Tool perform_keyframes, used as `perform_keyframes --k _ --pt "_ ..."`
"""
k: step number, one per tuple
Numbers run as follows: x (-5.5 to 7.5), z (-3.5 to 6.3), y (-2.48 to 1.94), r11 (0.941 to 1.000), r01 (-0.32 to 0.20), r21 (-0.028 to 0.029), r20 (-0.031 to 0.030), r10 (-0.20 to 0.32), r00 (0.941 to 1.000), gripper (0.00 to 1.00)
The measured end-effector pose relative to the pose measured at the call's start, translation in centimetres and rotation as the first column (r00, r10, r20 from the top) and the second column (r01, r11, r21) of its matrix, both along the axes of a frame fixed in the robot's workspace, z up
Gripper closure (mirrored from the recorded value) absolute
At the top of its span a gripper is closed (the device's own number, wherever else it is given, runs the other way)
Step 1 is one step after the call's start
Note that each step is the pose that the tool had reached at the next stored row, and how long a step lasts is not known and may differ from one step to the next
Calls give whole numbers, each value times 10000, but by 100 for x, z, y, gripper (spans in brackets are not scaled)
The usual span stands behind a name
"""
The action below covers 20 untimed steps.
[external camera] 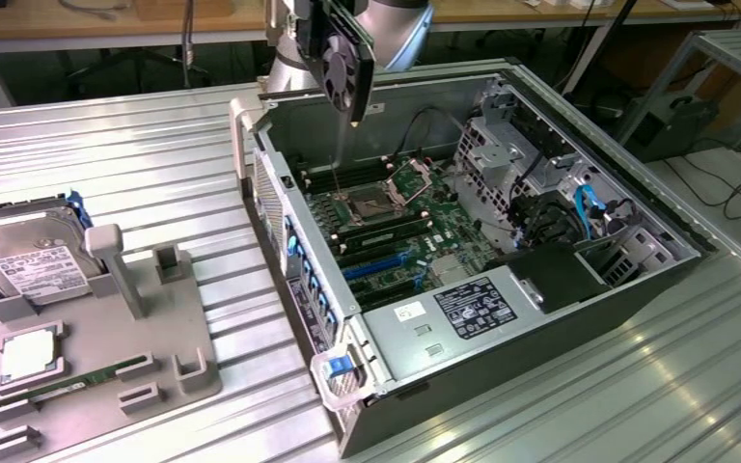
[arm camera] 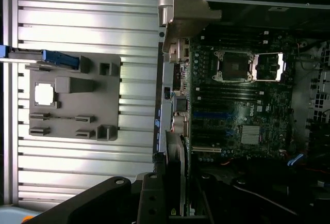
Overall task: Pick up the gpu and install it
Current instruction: 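Pick up the gpu and move the gpu toward the slot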
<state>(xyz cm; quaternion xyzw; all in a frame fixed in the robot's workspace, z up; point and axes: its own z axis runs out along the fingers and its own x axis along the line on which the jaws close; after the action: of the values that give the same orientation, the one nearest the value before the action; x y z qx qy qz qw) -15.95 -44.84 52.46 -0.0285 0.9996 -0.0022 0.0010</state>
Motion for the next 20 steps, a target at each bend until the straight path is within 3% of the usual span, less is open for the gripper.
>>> perform_keyframes --k 20 --pt "193 -11 -1 10000 -21 0 0 21 10000 73"
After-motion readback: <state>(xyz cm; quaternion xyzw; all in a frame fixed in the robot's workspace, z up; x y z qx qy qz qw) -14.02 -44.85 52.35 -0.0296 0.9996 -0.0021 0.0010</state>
